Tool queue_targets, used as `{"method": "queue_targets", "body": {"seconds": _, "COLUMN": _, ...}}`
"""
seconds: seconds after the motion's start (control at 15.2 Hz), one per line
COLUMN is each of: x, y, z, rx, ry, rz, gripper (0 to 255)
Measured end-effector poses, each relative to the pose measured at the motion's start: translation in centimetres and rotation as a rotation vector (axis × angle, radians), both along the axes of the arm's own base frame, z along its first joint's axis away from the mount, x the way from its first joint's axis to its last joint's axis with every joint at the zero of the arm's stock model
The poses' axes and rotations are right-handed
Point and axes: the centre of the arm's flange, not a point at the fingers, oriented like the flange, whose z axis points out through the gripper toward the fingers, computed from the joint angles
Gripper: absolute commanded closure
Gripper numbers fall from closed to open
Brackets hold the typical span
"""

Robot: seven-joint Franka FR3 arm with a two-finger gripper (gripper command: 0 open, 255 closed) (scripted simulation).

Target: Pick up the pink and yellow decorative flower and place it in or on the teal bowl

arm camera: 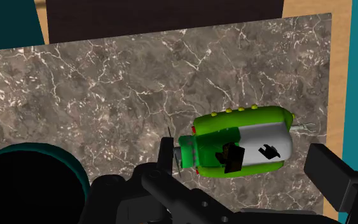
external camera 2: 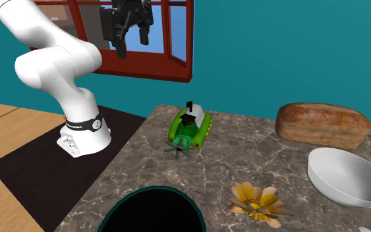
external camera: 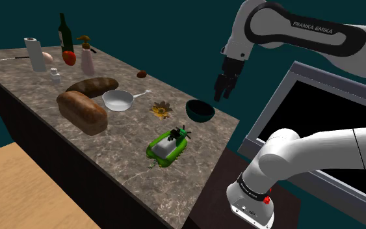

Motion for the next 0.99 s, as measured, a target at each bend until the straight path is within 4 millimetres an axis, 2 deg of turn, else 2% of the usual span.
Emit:
{"method": "queue_targets", "body": {"seconds": 0.13, "x": 0.4, "y": -0.1, "z": -0.3, "rx": 0.003, "ry": 0.000, "rz": 0.000, "gripper": 0}}
{"method": "queue_targets", "body": {"seconds": 0.26, "x": 2.1, "y": -1.0, "z": -1.3, "rx": 0.013, "ry": 0.001, "rz": -0.002, "gripper": 0}}
{"method": "queue_targets", "body": {"seconds": 0.79, "x": 10.2, "y": -4.9, "z": -7.6, "rx": 0.064, "ry": 0.002, "rz": -0.010, "gripper": 0}}
{"method": "queue_targets", "body": {"seconds": 0.99, "x": 13.2, "y": -6.1, "z": -9.3, "rx": 0.083, "ry": 0.001, "rz": -0.012, "gripper": 0}}
